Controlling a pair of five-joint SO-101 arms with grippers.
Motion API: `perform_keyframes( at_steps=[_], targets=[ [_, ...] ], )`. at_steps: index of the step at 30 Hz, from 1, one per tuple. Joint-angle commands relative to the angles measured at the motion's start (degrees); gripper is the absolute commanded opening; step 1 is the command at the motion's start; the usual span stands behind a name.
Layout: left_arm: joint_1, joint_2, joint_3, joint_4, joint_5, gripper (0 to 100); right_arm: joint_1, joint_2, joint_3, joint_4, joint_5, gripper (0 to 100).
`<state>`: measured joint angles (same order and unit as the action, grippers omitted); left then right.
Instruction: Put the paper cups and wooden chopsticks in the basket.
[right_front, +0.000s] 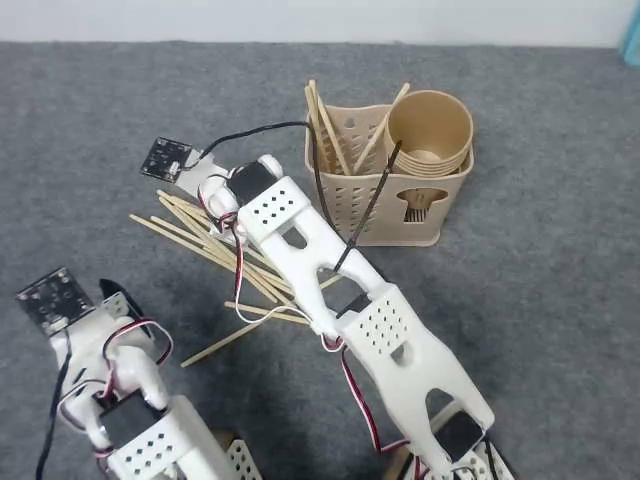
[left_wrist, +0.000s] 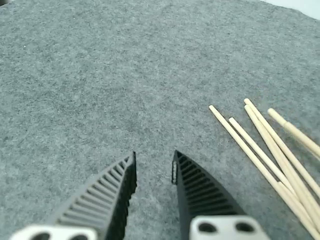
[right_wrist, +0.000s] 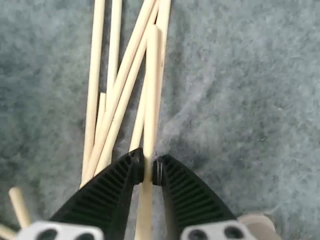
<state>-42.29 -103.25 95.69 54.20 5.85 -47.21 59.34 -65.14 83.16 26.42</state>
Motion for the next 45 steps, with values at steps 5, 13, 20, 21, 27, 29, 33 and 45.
perform_keyframes(
  at_steps=[5,13,20,21,27,29,33,45],
  targets=[
    [0.4,-0.8,-0.3,0.2,-0.7,12,-0.2,-5.8,-12.3,9.8,-5.4,0.8],
    [0.4,-0.8,-0.3,0.0,-0.7,12,0.9,-5.6,-31.6,20.1,-13.9,0.8],
    [0.5,-0.8,-0.3,-0.1,-0.7,12,2.1,-5.1,-30.9,20.0,-16.7,0.8],
    [1.1,-0.8,-0.3,-0.1,-0.7,12,2.1,-5.3,-31.1,20.1,-16.8,0.8],
    [2.0,-0.7,-0.3,-0.1,-0.7,12,1.8,-7.8,-30.9,20.2,-17.0,0.8],
    [2.1,-0.7,-0.3,-0.1,-0.7,12,2.2,-9.2,-30.9,20.3,-17.0,0.8],
    [2.1,-0.7,-0.2,-0.1,-0.8,12,2.1,-12.8,-29.8,20.4,-16.9,0.7],
    [2.2,-0.9,0.1,-0.1,-0.9,12,2.2,-34.2,-3.7,20.1,-16.6,0.7]
  ],
)
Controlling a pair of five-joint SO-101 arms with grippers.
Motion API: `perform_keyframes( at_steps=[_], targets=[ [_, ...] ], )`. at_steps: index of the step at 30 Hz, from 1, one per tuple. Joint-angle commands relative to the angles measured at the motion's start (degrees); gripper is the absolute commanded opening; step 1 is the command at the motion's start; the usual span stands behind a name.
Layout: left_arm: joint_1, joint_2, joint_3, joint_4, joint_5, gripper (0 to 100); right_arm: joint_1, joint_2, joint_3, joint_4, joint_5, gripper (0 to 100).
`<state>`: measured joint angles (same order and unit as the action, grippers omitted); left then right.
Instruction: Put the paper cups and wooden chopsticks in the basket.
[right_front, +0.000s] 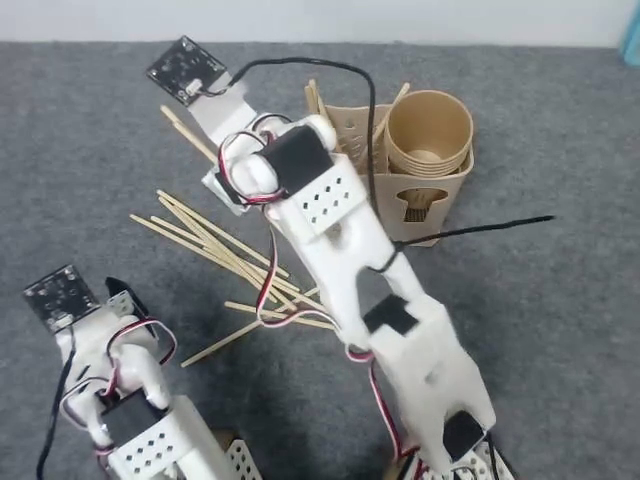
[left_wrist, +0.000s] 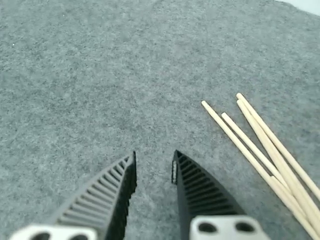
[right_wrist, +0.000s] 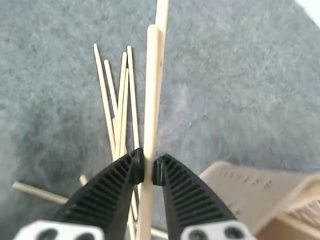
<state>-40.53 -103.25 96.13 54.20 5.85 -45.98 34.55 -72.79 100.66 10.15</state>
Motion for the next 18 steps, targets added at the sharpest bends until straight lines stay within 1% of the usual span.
perform_keyframes(
  at_steps=[1,4,9,12,18],
  targets=[
    [0.4,-0.9,-0.3,-0.1,-1.1,12,1.0,-11.2,6.4,2.6,-0.3,0.7],
    [0.4,-0.9,-0.2,-0.1,-2.5,12,1.5,-16.3,14.5,2.6,0.4,0.7],
    [0.4,-0.9,-0.2,-0.1,-2.5,12,2.2,-23.3,27.3,1.1,2.4,0.8],
    [0.4,-0.9,-0.2,-0.1,-2.5,12,3.6,-26.9,33.6,-1.1,2.4,0.8],
    [0.4,-0.9,-0.1,0.0,-2.6,12,3.4,-36.6,47.2,-7.1,2.4,0.8]
  ],
)
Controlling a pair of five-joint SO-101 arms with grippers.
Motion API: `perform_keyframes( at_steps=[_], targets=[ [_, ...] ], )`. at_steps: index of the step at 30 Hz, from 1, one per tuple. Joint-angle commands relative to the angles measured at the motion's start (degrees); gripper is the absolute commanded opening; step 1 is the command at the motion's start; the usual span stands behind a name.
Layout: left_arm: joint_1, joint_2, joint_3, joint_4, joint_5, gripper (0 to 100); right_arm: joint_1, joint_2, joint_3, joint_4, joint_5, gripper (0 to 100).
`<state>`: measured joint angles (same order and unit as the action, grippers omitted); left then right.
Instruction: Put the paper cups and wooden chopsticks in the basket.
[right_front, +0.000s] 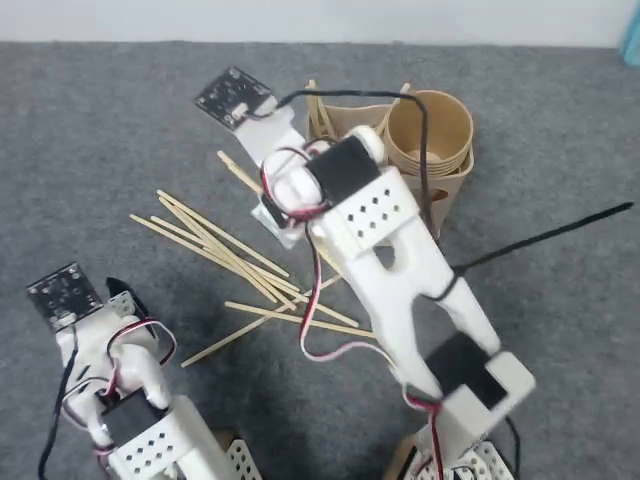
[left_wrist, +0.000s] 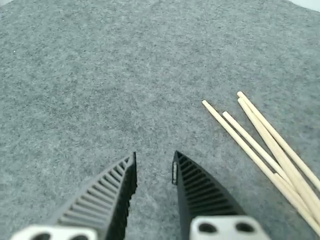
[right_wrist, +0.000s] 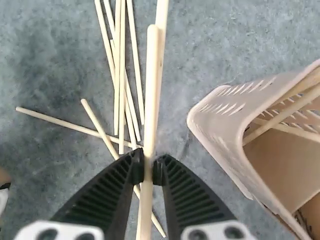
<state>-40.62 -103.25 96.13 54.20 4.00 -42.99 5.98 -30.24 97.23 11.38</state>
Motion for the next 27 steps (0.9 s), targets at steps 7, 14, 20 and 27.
perform_keyframes(
  at_steps=[7,14,20,27],
  targets=[
    [0.5,-0.9,-0.1,0.1,-0.8,12,0.8,-20.2,26.2,-20.0,1.3,0.8],
    [0.5,-0.9,-0.1,0.1,-0.8,12,2.1,-26.9,34.7,-35.6,1.3,0.8],
    [0.5,-0.9,-0.1,0.1,-0.8,12,4.9,-27.9,34.5,-47.3,1.1,0.8],
    [0.5,-0.9,-0.1,0.0,-0.8,12,9.9,-28.0,34.1,-58.5,0.8,0.8]
  ],
)
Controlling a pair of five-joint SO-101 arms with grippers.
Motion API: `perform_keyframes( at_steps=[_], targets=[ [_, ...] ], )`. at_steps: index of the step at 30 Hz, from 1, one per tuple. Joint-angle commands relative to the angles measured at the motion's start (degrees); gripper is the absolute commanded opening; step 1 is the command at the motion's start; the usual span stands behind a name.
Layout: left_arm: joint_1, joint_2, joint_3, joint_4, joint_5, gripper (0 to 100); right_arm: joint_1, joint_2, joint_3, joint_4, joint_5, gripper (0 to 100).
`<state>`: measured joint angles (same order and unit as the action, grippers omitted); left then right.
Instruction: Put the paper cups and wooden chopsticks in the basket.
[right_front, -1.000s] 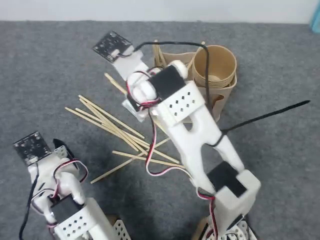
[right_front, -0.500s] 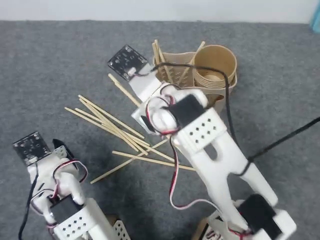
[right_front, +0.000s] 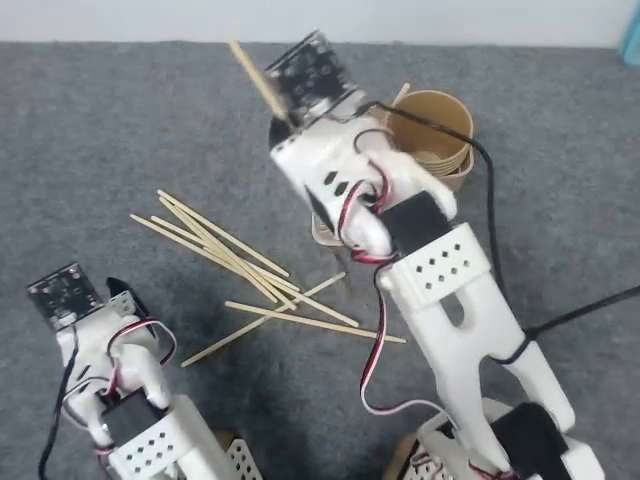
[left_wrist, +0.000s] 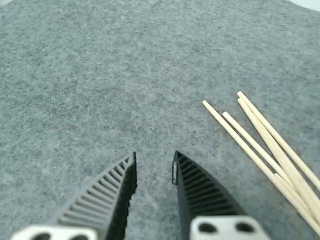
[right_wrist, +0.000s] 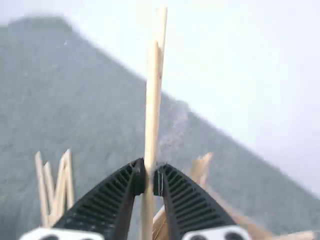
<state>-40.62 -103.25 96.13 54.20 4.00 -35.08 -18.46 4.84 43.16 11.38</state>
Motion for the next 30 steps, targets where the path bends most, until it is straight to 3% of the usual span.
perform_keyframes(
  at_steps=[1,9,15,30],
  targets=[
    [0.5,-0.9,-0.1,0.0,-0.8,12,2.4,-3.6,-1.8,-5.0,0.7,0.8],
    [0.5,-0.9,-0.1,0.0,-0.8,12,6.7,-2.8,-13.2,-5.8,-16.8,0.8],
    [0.5,-0.9,-0.1,0.1,-0.9,12,9.1,-1.5,-14.8,-16.3,-17.8,0.8],
    [0.5,-0.9,-0.1,0.1,-0.9,11,10.6,7.7,-11.0,-31.2,-17.7,0.8]
  ],
)
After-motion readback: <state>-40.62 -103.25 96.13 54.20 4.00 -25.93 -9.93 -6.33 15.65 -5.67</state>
